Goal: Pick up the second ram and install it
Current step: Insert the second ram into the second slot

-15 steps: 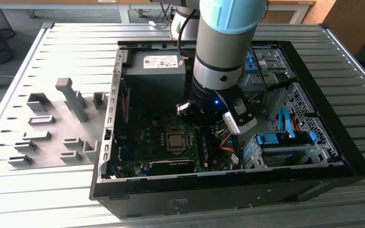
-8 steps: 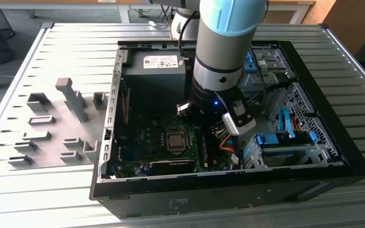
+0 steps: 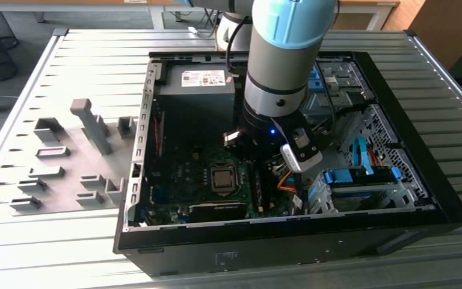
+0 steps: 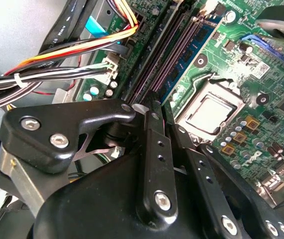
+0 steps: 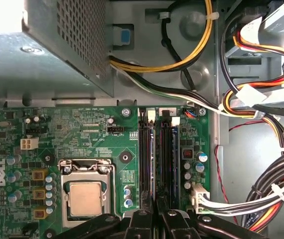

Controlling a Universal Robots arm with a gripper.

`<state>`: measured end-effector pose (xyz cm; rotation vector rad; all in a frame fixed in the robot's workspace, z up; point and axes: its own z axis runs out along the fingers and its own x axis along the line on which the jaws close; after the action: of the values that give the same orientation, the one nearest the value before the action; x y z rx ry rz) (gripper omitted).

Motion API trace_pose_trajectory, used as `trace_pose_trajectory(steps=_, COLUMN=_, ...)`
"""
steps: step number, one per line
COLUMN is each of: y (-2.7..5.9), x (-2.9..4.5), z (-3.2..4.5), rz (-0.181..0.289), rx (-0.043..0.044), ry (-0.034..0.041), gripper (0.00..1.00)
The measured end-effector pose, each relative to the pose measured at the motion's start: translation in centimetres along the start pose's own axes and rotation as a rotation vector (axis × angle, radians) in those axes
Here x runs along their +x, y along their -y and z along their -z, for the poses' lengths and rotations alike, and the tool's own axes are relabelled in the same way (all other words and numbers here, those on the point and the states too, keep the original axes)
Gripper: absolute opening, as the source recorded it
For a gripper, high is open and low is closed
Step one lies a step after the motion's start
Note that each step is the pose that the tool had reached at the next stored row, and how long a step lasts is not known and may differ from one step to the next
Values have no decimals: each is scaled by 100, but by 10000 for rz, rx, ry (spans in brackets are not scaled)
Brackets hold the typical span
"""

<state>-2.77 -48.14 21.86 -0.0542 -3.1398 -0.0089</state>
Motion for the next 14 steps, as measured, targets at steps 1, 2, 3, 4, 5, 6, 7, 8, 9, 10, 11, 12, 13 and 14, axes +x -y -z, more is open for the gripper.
trace_pose_trajectory(steps=1, y=-2, x=0, z=-4, rz=-1, rx=-6, ry=1, gripper=14)
trace_pose_trajectory(steps=2, y=-6, x=0, z=-8, rz=-1, rx=-8, ry=1, gripper=14)
trace_pose_trajectory(steps=3, y=-9, x=0, z=-12, rz=0, rx=-8, ry=1, gripper=14)
trace_pose_trajectory(steps=4, y=-10, x=0, z=-14, rz=0, rx=-7, ry=1, gripper=14)
trace_pose_trajectory(steps=5, y=-10, x=0, z=-15, rz=1, rx=-8, ry=0, gripper=14)
trace_pose_trajectory(steps=6, y=-11, x=1, z=-17, rz=0, rx=-11, ry=0, gripper=14)
trace_pose_trajectory(steps=7, y=-12, x=3, z=-18, rz=0, rx=-12, ry=0, gripper=14)
trace_pose_trajectory(steps=8, y=-13, x=5, z=-20, rz=-2, rx=-13, ry=0, gripper=14)
trace_pose_trajectory(steps=9, y=-13, x=7, z=-21, rz=-1, rx=-14, ry=0, gripper=14)
trace_pose_trajectory(steps=10, y=-14, x=8, z=-22, rz=0, rx=-14, ry=0, gripper=14)
trace_pose_trajectory(steps=11, y=-15, x=9, z=-24, rz=1, rx=-15, ry=0, gripper=14)
trace_pose_trajectory(steps=12, y=-17, x=10, z=-27, rz=1, rx=-18, ry=1, gripper=14)
trace_pose_trajectory(steps=13, y=-19, x=11, z=-28, rz=0, rx=-16, ry=0, gripper=14)
trace_pose_trajectory(steps=14, y=-19, x=12, z=-31, rz=0, rx=-18, ry=0, gripper=14)
